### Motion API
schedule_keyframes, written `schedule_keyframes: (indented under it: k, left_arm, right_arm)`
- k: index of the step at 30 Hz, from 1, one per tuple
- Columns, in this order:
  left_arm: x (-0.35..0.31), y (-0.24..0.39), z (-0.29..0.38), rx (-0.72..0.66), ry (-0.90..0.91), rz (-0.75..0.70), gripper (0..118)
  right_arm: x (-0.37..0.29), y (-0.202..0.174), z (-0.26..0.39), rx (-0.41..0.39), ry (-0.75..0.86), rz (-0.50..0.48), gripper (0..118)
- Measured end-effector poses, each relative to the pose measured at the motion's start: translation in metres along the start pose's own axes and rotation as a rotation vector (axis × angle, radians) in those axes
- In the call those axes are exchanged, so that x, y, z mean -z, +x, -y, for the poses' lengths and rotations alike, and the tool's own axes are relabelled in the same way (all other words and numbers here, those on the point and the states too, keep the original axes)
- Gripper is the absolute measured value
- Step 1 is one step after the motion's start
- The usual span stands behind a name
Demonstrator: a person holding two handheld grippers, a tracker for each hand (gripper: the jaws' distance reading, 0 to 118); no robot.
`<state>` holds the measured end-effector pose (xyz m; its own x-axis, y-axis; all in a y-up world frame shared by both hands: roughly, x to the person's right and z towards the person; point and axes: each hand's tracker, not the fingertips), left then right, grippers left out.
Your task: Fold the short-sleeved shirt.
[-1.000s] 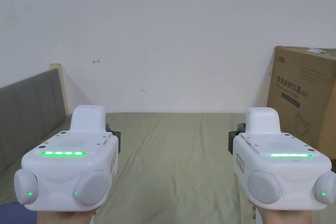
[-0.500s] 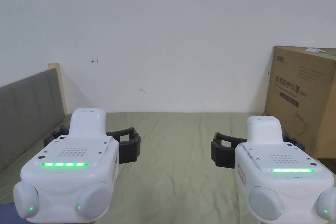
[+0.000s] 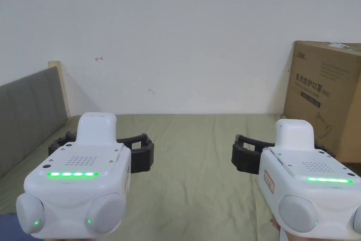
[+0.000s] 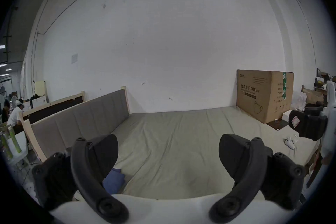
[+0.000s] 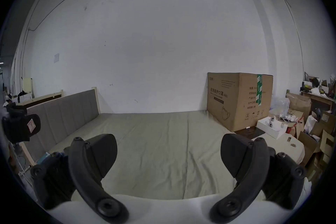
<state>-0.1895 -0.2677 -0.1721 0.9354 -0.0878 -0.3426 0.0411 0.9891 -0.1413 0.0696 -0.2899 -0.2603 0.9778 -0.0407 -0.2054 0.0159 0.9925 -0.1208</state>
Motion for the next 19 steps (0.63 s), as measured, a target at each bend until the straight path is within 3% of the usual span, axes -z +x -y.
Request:
schedule_keyframes:
  k: [19]
  left_arm:
    - [0.0075, 0.0077, 0.0008, -0.028, -0.047, -0.024, 113]
  right_arm:
    - [0.0054, 0.0031, 0.0078, -0.006, -0.027, 0.006, 113]
